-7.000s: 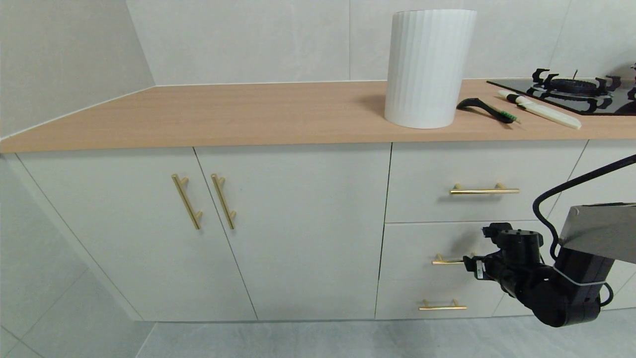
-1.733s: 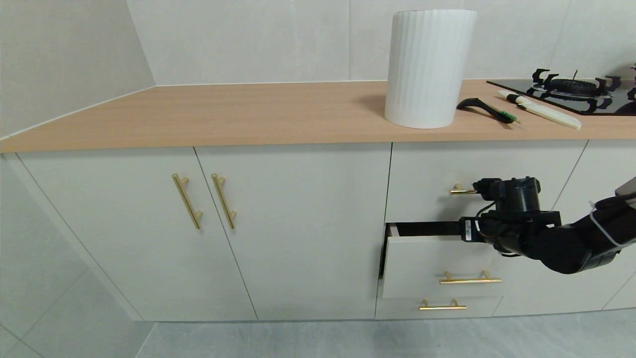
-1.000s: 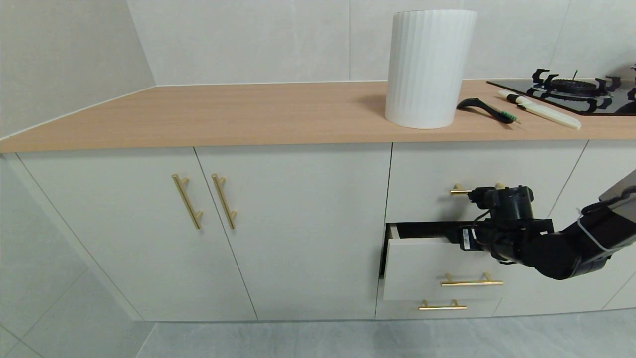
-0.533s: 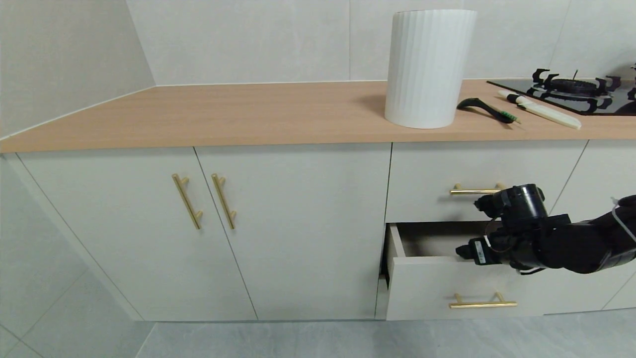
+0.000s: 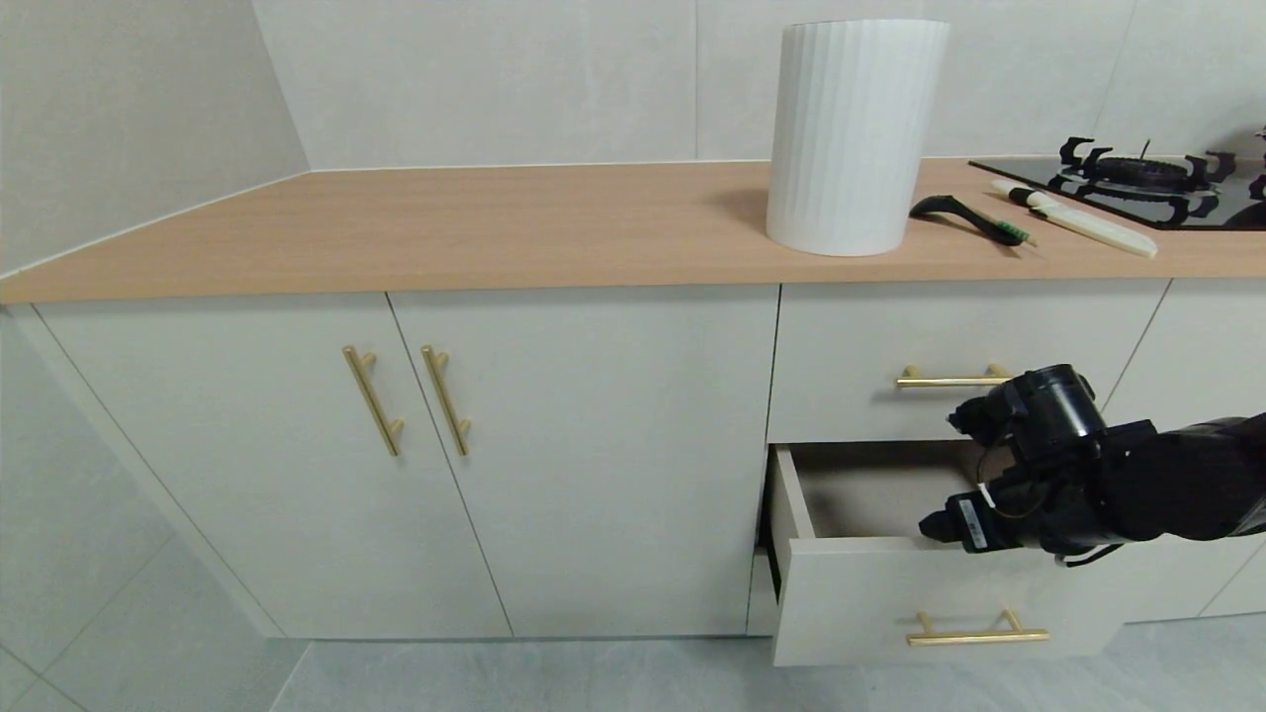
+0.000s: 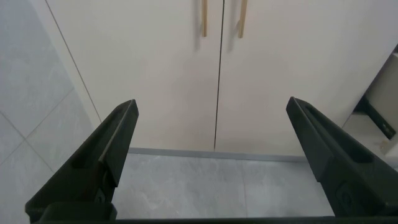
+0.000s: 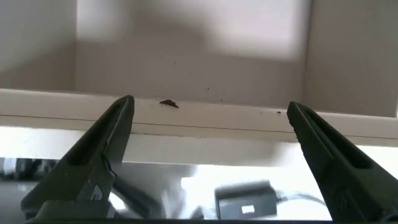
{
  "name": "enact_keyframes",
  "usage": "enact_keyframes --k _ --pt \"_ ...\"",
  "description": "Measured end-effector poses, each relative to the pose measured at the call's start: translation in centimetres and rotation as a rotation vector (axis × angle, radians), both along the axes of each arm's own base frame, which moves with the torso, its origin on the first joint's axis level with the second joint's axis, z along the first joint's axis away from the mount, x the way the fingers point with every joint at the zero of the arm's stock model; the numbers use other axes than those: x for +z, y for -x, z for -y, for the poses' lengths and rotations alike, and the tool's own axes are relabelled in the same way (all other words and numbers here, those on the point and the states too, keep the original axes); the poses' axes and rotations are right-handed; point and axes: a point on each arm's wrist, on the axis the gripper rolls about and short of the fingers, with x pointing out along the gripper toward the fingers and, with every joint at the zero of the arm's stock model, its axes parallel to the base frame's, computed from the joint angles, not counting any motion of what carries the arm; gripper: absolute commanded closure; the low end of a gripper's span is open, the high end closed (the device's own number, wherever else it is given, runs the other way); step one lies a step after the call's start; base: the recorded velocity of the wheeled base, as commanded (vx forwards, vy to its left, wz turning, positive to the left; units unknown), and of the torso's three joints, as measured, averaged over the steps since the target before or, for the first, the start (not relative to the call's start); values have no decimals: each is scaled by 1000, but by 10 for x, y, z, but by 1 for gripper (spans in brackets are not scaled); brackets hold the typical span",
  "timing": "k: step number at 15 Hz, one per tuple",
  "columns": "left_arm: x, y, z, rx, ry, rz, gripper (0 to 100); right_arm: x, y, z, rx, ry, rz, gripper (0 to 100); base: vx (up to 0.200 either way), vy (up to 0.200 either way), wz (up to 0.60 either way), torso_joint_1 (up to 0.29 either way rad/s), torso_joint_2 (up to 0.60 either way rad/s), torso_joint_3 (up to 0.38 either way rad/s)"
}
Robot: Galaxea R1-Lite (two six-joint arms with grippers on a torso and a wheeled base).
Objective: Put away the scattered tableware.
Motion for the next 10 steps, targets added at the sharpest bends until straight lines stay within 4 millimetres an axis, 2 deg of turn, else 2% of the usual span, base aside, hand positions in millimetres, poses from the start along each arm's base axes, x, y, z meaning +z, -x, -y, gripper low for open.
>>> enact_keyframes --k 10 --pt "0 0 0 0 0 0 0 -2 45 6 25 63 -230 0 0 0 0 0 0 0"
